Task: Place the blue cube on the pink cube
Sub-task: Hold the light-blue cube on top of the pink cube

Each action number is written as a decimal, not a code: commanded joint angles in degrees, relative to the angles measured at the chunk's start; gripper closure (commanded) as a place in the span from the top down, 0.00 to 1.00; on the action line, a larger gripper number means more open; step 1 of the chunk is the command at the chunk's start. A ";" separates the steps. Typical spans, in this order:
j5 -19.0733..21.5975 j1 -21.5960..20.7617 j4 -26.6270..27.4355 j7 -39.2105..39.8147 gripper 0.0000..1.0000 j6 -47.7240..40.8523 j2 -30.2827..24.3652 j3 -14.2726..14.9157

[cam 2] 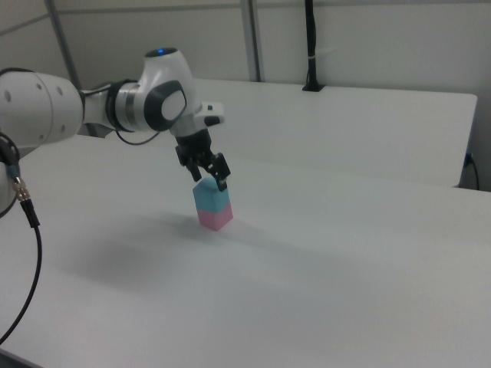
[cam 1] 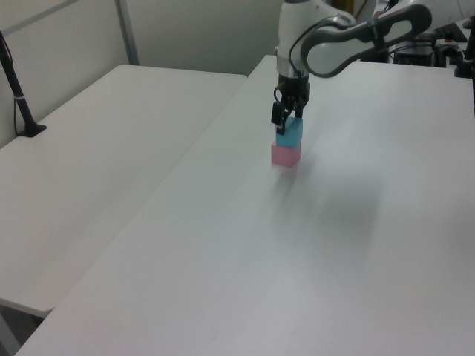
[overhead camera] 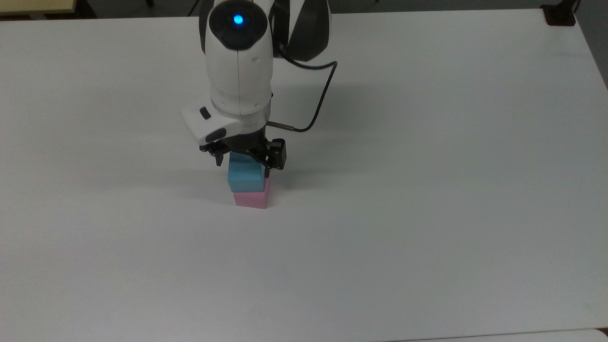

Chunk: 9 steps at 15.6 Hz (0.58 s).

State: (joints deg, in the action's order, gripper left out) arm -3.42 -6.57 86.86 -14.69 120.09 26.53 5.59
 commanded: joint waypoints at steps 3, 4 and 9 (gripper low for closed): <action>-0.27 0.50 1.82 8.50 1.00 -12.74 -12.46 0.30; -0.19 0.77 1.82 12.10 1.00 -16.43 -13.95 0.30; -0.10 3.66 1.91 21.37 1.00 -26.30 -20.11 -0.32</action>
State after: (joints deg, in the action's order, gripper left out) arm -3.50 -4.43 86.43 2.53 97.01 10.47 5.63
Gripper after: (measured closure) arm 0.000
